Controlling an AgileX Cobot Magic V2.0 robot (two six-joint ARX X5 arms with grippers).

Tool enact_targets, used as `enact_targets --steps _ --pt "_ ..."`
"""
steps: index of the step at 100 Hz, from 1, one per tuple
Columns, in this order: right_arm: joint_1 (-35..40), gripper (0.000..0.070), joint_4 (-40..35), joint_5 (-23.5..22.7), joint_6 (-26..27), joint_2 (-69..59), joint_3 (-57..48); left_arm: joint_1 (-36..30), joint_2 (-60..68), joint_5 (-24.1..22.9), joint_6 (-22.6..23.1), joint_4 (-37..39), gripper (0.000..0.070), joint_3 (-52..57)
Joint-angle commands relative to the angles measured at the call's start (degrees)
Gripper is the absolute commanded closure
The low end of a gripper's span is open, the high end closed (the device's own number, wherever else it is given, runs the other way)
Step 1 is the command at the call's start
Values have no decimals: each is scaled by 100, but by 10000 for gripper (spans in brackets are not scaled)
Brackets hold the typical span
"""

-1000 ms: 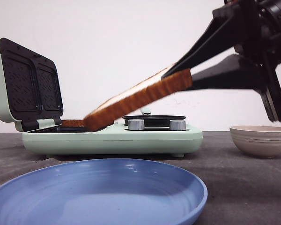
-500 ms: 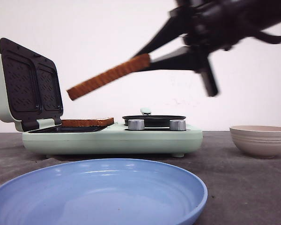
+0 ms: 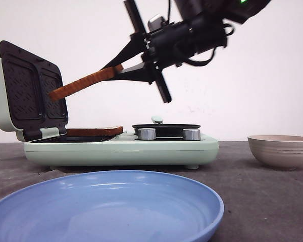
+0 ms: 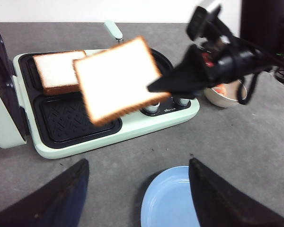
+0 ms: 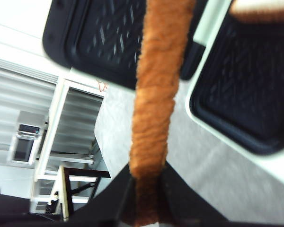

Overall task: Make breakfast with bread and shrimp
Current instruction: 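Lift the bread with the right gripper over to the grill, then lower the bread onto the near grill plate and open the right gripper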

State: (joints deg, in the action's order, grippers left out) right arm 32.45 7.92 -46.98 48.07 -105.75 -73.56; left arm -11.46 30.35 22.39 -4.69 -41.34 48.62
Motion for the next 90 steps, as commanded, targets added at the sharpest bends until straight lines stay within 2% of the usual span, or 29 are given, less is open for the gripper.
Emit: enact_targets --steps 1,18,45,66,90 --pt "35 700 35 -63 122 -256 -293 -2 15 -4 -37 66 345 68" --pt "48 700 35 -101 280 -664 -706 -2 15 -4 -37 66 345 68" --pt "212 700 68 -72 409 -970 -756 0 15 -4 -35 66 345 68" --pt "365 700 72 363 448 -1008 -756 -2 15 -2 -39 66 345 68" --pt "382 700 48 636 555 -1008 -756 -2 -7 -2 -57 66 345 68"
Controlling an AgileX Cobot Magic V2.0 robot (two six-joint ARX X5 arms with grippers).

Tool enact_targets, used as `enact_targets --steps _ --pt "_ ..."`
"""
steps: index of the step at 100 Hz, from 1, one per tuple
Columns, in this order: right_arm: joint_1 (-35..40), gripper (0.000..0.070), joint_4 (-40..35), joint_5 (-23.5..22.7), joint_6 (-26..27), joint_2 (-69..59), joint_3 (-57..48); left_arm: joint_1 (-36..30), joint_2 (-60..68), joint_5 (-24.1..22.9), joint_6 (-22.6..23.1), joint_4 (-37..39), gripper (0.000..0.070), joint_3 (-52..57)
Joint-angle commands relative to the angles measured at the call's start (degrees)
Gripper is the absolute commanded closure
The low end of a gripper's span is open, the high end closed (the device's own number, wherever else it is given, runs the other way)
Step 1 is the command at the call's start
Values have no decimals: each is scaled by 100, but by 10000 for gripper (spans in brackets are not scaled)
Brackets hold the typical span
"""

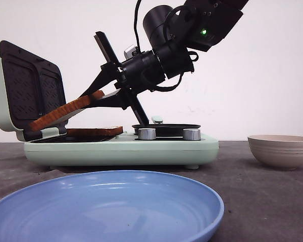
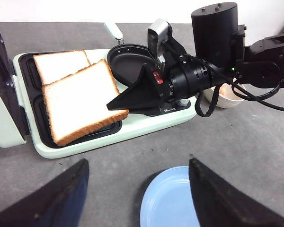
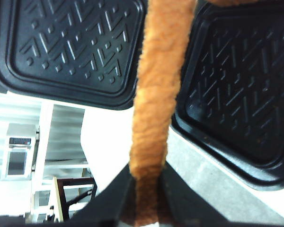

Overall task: Make breakfast with bread and shrimp
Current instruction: 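Lower the bread onto the near grill plate and open the right gripper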

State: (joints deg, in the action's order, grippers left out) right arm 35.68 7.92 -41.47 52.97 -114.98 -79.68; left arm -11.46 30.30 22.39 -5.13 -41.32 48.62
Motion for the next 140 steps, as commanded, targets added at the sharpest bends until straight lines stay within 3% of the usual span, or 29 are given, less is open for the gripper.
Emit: enact_targets --steps 1,113,120,132,140 --pt "59 700 42 109 66 -85 -144 -2 -2 -2 -13 63 345 68" --pt "251 699 -61 704 184 -269 -144 -2 -39 -2 -11 63 345 68" --pt "258 678 -22 715 184 -269 -144 -2 -39 -2 -11 63 345 68" --pt "258 528 -26 774 188 -269 -144 -2 -42 -2 -13 63 345 68" --pt "258 491 -26 828 184 -269 -144 -2 -42 -2 -11 63 345 68"
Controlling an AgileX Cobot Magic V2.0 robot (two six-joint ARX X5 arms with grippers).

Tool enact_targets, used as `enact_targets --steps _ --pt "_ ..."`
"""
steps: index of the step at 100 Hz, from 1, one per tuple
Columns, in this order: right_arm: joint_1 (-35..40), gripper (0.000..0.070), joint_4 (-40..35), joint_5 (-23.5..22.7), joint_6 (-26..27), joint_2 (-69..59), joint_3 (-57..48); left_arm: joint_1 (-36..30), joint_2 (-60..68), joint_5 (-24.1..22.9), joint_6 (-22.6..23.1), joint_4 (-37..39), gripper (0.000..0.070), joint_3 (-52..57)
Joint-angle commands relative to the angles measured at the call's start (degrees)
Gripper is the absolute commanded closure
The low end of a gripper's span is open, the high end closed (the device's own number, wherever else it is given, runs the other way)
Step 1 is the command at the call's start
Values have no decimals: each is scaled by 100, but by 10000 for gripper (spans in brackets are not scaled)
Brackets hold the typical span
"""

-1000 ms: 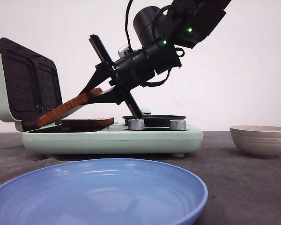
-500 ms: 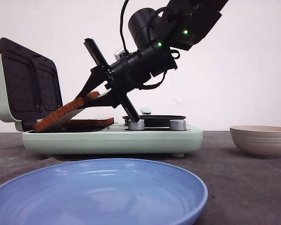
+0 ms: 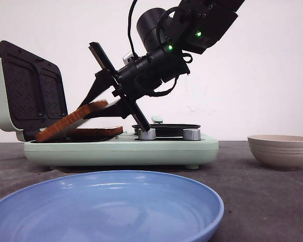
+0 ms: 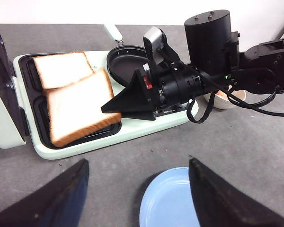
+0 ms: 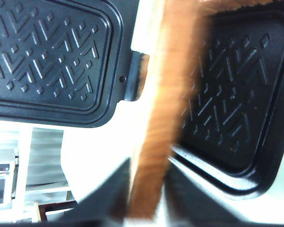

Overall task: Make breakfast with bread and shrimp
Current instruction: 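Lower the bread onto the near grill plate and open the right gripper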

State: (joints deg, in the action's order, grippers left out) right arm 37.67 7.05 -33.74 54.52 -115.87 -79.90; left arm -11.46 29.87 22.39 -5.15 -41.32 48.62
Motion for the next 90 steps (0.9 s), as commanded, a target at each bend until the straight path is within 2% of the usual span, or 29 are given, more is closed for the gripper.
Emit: enact_targets --steps 1,27,42,72,90 --pt "59 490 61 61 26 -179 -122 -2 2 -2 -11 63 345 68" --pt "61 482 24 146 -129 -179 -122 -2 2 -2 -11 63 345 68" --pt "61 433 11 227 -234 -177 -122 -2 2 -2 -11 63 345 68" --pt "39 433 -240 280 -619 -164 -122 -2 0 -2 -11 63 345 68" --pt "39 433 -378 511 -876 -92 -125 -2 0 -2 -9 63 345 68"
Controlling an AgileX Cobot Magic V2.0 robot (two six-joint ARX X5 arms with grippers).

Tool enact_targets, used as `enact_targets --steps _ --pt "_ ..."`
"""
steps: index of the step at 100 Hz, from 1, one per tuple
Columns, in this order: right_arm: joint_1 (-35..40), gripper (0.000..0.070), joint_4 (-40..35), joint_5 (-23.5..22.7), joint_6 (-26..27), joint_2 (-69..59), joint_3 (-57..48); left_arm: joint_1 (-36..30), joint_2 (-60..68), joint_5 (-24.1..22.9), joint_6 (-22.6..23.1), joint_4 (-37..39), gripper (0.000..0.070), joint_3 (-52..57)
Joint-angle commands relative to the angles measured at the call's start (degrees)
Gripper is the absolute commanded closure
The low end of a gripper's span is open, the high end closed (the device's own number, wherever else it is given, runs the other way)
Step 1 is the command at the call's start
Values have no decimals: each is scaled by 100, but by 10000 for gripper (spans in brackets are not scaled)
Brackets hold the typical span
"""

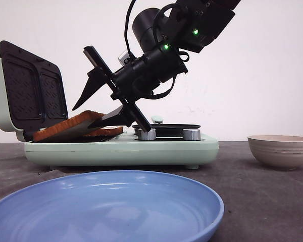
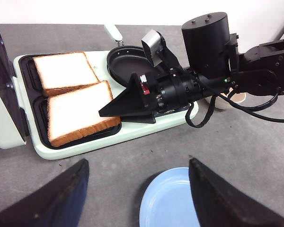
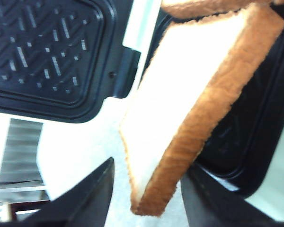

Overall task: Make breakfast with bread and shrimp
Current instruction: 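Lower the bread onto the near grill plate and open the right gripper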

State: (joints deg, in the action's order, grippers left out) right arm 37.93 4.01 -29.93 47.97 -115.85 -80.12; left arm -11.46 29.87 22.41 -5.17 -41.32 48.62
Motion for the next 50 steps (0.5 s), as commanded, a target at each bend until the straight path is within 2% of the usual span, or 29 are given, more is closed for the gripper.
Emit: enact_targets --steps 1,16,50 --pt "13 433 -76 146 -229 -92 -103 -2 0 -4 -9 63 345 68" --pt "4 433 -269 197 -398 -92 -201 -2 0 -4 -9 63 345 68" --pt "55 433 -1624 758 -1414 -92 -1182 -2 0 -4 -7 63 345 68"
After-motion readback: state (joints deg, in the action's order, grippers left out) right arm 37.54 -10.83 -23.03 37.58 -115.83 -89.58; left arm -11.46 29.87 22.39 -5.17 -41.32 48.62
